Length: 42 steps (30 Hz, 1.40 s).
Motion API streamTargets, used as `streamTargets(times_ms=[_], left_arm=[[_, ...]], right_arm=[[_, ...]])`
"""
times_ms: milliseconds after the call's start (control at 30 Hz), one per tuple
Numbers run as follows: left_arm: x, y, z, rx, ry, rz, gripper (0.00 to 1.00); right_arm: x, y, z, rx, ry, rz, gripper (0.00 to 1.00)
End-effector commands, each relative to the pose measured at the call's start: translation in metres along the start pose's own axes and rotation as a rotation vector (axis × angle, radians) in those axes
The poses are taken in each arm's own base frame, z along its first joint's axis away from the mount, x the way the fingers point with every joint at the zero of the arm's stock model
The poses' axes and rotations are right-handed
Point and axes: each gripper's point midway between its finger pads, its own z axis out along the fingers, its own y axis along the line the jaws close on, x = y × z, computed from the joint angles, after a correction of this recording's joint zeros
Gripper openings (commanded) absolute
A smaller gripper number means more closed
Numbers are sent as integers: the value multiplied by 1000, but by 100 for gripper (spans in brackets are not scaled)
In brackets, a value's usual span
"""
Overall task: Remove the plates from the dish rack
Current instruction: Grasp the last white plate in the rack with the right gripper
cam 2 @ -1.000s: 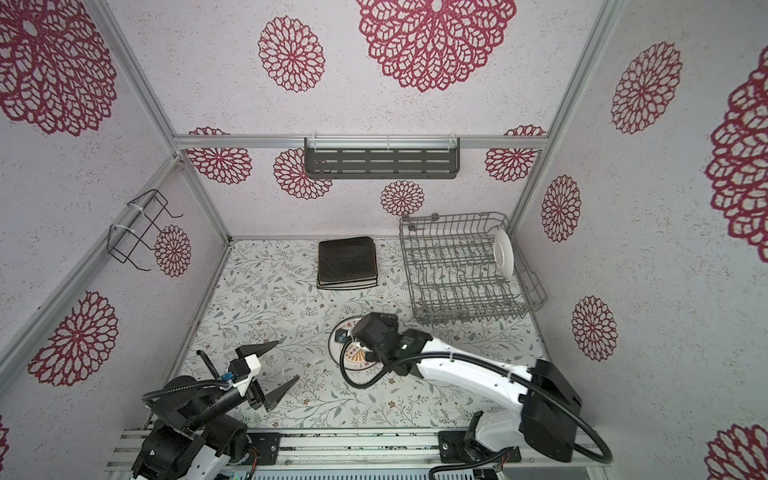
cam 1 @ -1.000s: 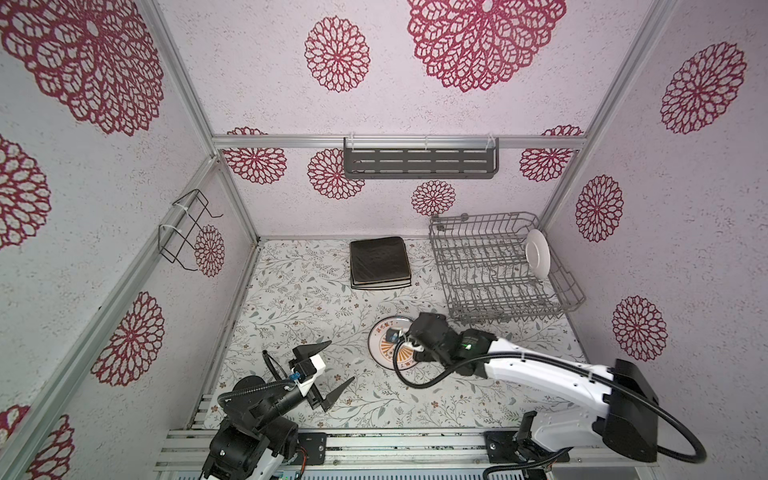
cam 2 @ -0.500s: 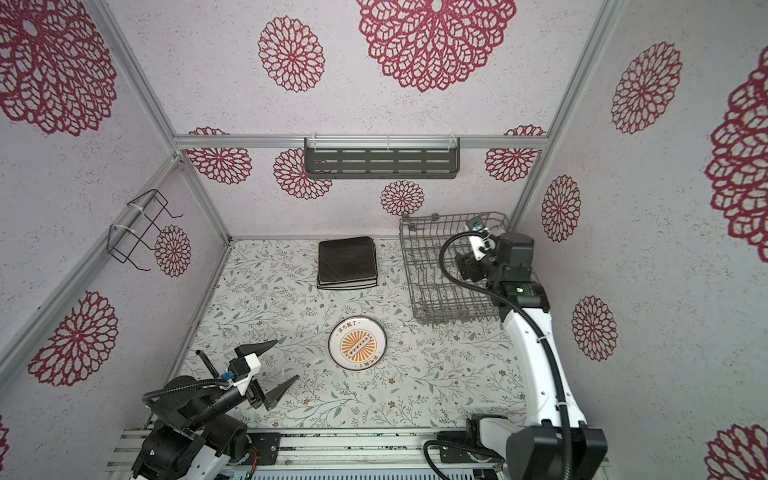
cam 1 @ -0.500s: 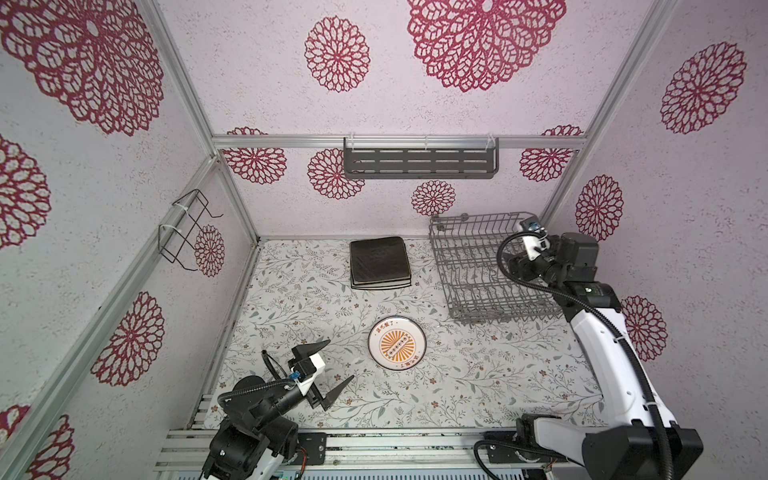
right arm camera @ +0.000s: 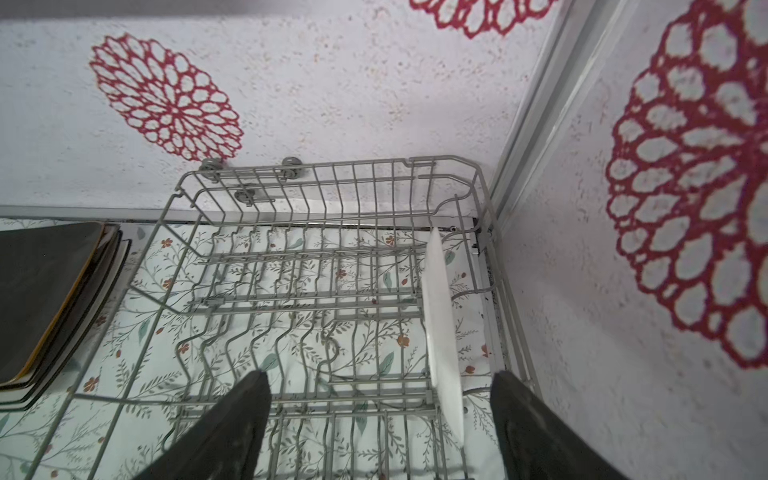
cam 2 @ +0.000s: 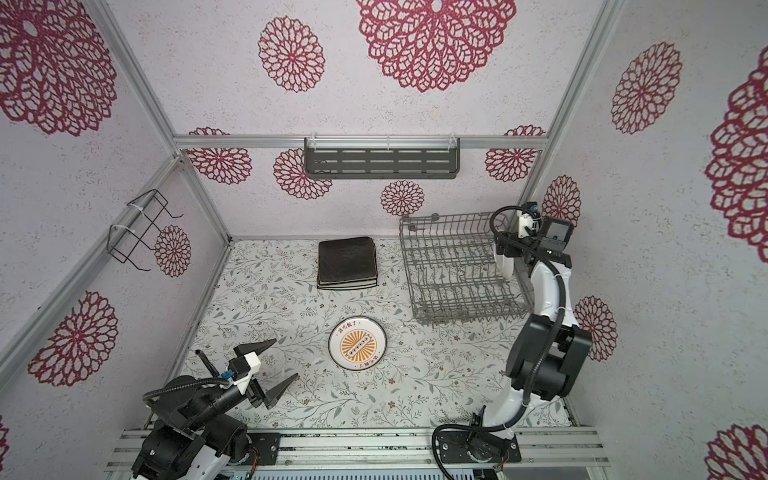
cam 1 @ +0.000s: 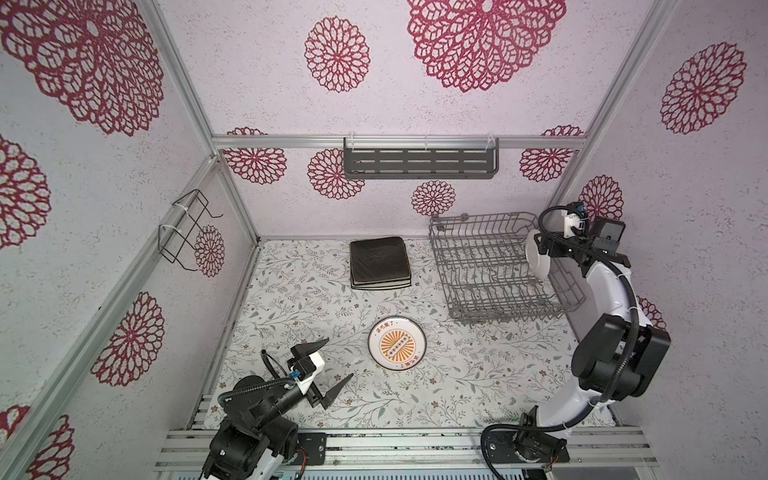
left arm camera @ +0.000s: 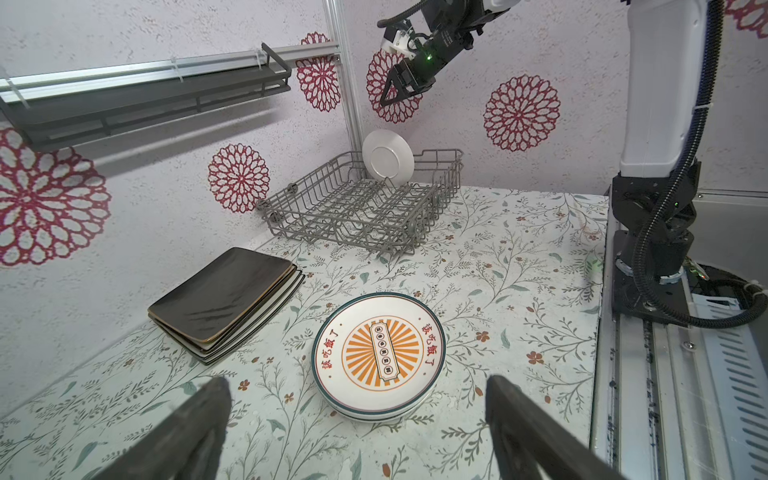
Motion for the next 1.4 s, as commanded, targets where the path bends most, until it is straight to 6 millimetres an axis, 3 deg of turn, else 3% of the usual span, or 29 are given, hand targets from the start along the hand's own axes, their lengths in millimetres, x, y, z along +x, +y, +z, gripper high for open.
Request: streamTargets(times_ms=[0, 267, 600, 800, 967, 1367], left_arm=[[5, 2, 4, -1, 17, 1, 97], [12, 6, 8, -10, 53, -15, 97], [21, 9, 15, -12, 96, -34, 97], [25, 10, 17, -11, 114, -43, 97], [25, 10, 18, -8, 116, -44, 97], [20, 8, 14, -3, 90, -33, 97]], right_arm=[[-9, -10, 0, 4, 8, 18, 85], [23, -19, 37, -32, 114, 33, 80], [58, -21, 69, -39, 215, 1, 76], [71, -19, 82, -50, 246, -11, 51], [70, -16, 83, -58, 243, -24, 30], [46, -7, 68, -82, 192, -61, 12]])
